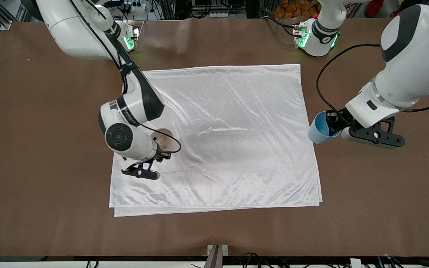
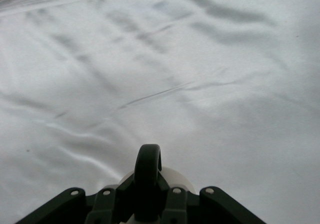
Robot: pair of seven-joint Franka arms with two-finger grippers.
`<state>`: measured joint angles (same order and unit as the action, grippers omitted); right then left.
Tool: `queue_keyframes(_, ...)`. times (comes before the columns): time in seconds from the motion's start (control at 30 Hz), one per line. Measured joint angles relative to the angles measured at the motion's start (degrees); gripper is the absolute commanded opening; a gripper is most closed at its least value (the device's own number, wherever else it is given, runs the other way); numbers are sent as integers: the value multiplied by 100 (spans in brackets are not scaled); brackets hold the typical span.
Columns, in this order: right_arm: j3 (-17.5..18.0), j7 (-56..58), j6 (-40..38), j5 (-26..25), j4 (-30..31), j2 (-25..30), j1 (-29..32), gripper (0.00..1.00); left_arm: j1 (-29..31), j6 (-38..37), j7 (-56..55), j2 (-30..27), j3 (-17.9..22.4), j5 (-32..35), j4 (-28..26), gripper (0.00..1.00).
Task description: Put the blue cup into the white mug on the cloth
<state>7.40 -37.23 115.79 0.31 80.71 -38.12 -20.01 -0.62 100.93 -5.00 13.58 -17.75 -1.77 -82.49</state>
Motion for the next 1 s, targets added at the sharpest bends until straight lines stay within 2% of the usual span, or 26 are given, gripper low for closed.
queue_keyframes(0.6,0,-563,763,650,-1,-158,-579,0,-61,-219,0,9,-163,0,-17,0)
queue_keyframes(1.0,-2,-936,1055,740,0,-502,-895,0,-295,-321,0,29,-168,3,-35,0)
